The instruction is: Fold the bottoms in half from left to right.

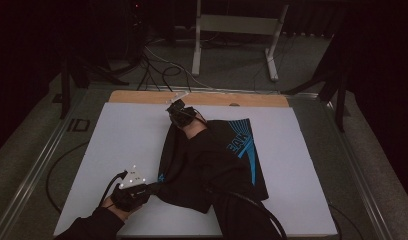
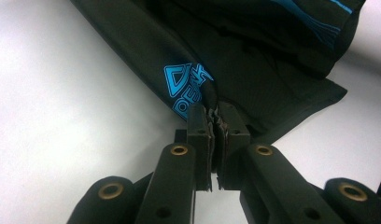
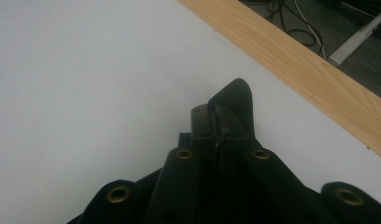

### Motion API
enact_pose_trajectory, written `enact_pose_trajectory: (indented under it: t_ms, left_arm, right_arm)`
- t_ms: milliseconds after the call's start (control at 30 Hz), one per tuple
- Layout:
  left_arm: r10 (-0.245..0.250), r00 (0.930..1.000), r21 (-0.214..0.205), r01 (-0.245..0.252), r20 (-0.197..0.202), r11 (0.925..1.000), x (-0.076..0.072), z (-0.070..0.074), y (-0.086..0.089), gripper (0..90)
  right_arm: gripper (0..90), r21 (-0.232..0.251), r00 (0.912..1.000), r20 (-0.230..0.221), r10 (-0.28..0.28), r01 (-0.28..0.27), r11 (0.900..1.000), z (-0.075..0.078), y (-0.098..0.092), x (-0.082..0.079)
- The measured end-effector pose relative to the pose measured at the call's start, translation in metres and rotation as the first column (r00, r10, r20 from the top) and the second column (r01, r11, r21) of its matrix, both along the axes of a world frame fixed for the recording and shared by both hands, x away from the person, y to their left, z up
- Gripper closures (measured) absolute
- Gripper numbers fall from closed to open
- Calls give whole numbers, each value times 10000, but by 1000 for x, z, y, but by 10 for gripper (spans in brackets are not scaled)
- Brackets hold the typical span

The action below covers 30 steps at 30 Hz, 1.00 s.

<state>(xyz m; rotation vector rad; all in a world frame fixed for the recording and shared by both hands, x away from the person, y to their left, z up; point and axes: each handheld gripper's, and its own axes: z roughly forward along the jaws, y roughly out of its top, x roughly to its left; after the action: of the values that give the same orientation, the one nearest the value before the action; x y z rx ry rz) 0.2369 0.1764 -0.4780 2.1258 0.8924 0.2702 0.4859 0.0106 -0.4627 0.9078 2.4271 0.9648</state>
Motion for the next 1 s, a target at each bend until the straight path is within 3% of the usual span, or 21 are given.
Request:
enact_pose_trajectory:
  t_ms: [200,1000]
  left_arm:
    - [-123,9999,-211,122,-20,9997,0,6,-5,860]
    - [-1014,9939,-236,1025,434,9945,3,27,-40,859]
  right_arm:
    - [885,19,10000,79,-14,14,10000,6,-7,0]
    - [885,253,9987,365,-360,351,9991,33,-43,-4]
